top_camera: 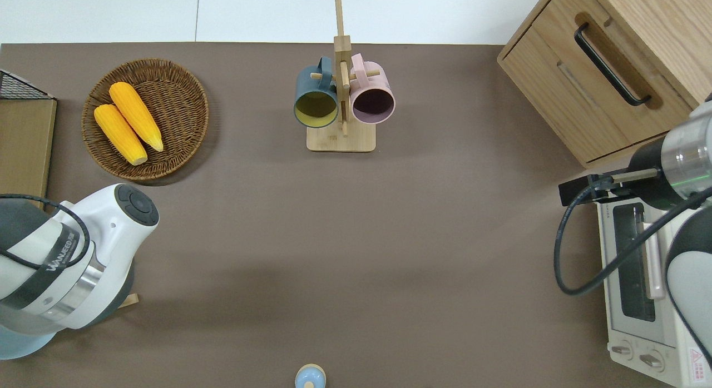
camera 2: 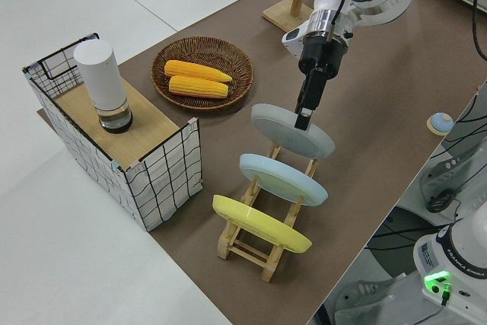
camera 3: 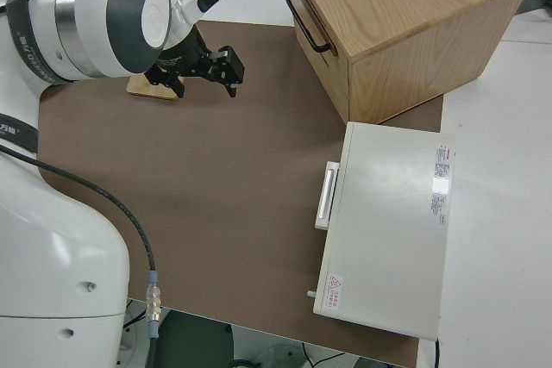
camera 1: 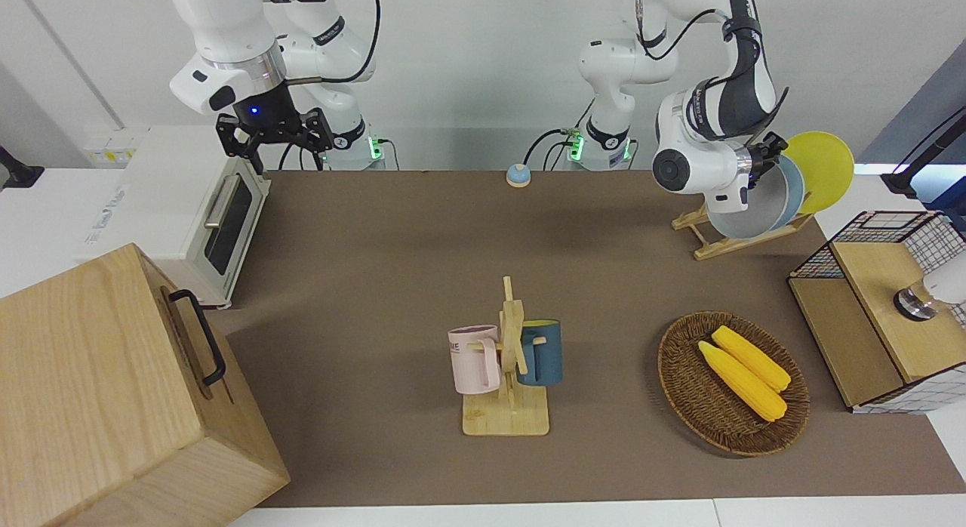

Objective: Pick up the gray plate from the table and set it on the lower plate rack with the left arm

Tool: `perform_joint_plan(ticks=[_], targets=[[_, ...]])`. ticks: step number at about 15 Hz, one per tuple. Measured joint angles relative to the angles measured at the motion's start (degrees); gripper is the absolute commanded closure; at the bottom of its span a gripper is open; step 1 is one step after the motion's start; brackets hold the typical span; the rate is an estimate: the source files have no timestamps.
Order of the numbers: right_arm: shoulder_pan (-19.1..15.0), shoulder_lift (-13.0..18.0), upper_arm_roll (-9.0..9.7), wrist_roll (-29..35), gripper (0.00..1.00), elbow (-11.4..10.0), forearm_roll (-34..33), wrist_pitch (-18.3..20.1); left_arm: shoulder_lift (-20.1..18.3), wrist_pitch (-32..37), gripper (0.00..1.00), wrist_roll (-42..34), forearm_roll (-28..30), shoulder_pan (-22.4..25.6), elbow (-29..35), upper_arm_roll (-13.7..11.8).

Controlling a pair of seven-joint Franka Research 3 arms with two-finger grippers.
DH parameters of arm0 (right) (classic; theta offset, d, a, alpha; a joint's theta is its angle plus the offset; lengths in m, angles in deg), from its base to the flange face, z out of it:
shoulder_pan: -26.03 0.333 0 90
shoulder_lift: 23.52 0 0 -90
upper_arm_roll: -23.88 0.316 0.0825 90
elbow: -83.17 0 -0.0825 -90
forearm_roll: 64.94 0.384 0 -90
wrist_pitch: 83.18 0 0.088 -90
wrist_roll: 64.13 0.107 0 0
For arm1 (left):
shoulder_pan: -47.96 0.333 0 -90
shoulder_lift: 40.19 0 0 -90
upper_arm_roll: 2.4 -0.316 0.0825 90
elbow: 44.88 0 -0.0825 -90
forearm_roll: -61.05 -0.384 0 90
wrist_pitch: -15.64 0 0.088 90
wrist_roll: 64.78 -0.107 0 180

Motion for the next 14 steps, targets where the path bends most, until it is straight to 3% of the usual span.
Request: perform_joint_plan(ticks=[5,14], targets=[[0.0,0.0,0.00,0.0,0.017,0.0,0.0,0.0,1.4,2.3,1.00,3.5,0.1,0.0,0.3,2.2],[0.0,0.0,0.00,0.0,0.017,0.0,0.0,0.0,5.0,3.3,1.00,8.1,1.1,0.0,3.1,2.5]])
